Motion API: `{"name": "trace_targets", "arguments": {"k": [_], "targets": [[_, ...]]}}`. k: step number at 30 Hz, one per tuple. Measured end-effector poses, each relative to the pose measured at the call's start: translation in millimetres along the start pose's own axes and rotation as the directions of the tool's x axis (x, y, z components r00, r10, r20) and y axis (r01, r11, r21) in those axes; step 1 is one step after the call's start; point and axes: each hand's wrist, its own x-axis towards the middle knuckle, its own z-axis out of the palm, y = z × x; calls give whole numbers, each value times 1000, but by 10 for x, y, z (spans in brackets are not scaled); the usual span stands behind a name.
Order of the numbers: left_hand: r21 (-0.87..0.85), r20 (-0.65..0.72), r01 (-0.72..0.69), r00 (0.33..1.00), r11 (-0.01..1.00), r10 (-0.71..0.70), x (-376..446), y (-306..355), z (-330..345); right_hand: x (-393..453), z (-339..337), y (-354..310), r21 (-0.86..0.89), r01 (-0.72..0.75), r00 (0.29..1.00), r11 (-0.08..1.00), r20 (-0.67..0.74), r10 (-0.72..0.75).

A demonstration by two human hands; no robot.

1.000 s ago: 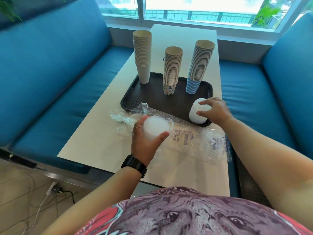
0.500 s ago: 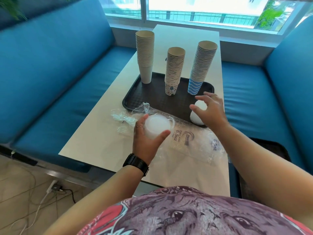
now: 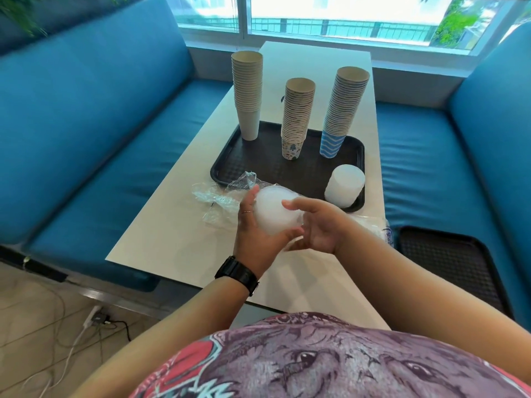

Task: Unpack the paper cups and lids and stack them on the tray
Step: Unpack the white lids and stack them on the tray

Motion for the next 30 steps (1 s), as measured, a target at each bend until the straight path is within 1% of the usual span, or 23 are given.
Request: {"name": "trace_targets", "arguments": {"k": [6, 9, 11, 15, 17, 19, 21, 26, 30], "targets": [[24, 28, -3, 1000, 1000, 2, -80, -85, -52, -16, -34, -30, 42, 0, 1000, 999, -1, 0], [55, 62, -9, 998, 998, 6, -91, -92, -82, -25, -20, -3, 100, 18, 1000, 995, 11, -19], [84, 55, -71, 996, 994, 67, -106, -68, -110, -34, 5, 13, 86, 26, 1000, 996, 6, -27], [102, -25, -254, 966, 962, 258, -67, 54, -161, -42, 53, 70, -8, 40, 997, 999, -68, -40], [106, -45, -279, 958, 955, 285, -31, 89, -157, -80, 109, 92, -38, 57, 996, 998, -67, -60], [83, -57, -243, 967, 966, 248, -18, 97, -156, -101, 146, 104, -41, 79, 995, 996, -53, -81], [71, -45, -217, 974, 974, 221, -23, 84, -162, -116, 158, 113, -31, 76, 995, 997, -70, -78], [33, -18, -200, 980, 979, 201, -15, 13, -159, -122, 163, 165, 50, 5, 1000, 999, -21, -4], [28, 4, -108, 994, 994, 108, -44, 26, -191, -125, 199, 148, 104, 7, 1000, 995, -2, -7]]}}
